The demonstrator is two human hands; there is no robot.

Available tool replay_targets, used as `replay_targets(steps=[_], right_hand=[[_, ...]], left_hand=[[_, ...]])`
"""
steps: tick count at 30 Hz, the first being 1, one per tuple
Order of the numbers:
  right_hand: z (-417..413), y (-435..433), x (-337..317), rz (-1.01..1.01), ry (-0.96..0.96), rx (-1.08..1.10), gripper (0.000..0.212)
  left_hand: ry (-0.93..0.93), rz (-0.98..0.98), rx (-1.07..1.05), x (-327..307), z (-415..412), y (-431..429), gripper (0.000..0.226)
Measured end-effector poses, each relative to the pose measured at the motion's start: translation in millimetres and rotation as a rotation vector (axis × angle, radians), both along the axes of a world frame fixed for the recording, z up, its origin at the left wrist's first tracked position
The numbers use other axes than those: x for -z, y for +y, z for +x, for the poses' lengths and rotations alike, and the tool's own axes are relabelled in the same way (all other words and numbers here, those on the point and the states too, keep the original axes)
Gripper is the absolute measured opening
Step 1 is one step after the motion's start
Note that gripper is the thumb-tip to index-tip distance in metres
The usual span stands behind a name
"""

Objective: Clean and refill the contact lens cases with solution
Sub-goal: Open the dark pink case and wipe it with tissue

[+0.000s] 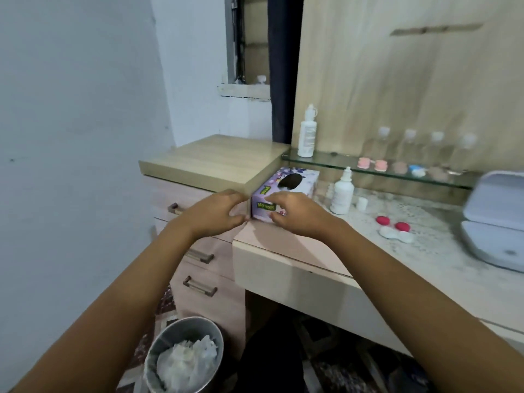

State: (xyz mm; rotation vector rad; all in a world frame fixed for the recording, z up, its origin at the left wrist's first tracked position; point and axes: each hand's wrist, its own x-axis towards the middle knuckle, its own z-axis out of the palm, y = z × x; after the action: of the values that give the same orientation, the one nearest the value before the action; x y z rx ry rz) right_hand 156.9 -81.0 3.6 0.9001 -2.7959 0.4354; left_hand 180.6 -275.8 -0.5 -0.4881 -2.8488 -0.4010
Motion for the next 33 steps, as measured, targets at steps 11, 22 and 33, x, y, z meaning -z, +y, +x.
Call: replay_targets(steps=[11,22,33], right_hand=[[8.5,123.3,2.5,0.029,0.005,0.240,0.045],[16.2,210.7,24.6,-0.036,-0.056,0.437,0.041],[4.1,246.2,52.8,-0.123,-0.074,0.553,0.041]], left_hand=[[0.026,-0.032,0.277,4.0,-33.0,132.5,0.052],[-0.094,0.016,0.407,33.8,-61.0,222.5,0.055],[-0.085,0.082,0.426,58.9,-91.7,256.3,0.051]])
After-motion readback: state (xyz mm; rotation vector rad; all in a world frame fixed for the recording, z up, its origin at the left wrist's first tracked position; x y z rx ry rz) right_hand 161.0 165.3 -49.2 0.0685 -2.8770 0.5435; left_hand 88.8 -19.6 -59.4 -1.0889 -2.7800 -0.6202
